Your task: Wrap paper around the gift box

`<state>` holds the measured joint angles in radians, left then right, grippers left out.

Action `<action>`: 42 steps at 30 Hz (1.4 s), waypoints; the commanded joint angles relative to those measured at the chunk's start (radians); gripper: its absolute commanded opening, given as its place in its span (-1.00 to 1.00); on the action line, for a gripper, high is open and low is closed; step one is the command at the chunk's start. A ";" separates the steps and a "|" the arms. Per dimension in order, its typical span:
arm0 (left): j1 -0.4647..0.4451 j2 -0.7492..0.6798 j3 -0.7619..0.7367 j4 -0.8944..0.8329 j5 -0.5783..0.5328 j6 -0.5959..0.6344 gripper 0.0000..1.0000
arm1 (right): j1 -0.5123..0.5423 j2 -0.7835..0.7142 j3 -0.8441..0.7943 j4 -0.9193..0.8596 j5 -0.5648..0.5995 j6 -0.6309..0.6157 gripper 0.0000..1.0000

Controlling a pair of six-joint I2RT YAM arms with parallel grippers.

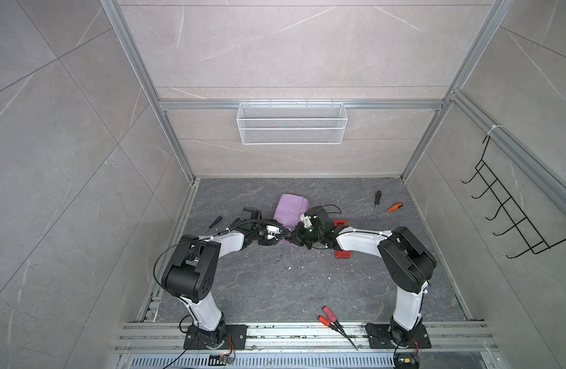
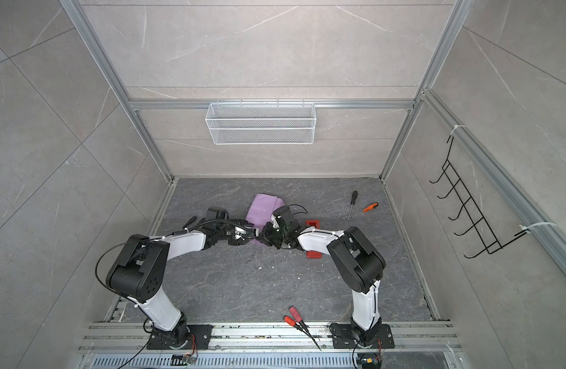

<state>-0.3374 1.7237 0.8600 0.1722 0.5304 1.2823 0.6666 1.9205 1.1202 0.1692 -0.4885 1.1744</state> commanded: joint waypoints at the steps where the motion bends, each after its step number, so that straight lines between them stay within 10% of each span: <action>1: 0.007 0.064 -0.020 -0.130 -0.069 -0.034 0.17 | 0.004 0.028 0.016 -0.042 0.022 0.029 -1.00; 42: 0.012 0.072 -0.024 -0.119 -0.075 -0.035 0.17 | 0.040 -0.033 -0.056 0.037 0.049 0.161 -0.64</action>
<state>-0.3374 1.7287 0.8600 0.1829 0.5312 1.2823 0.7002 1.9091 1.0779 0.1810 -0.4595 1.3121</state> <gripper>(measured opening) 0.584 0.176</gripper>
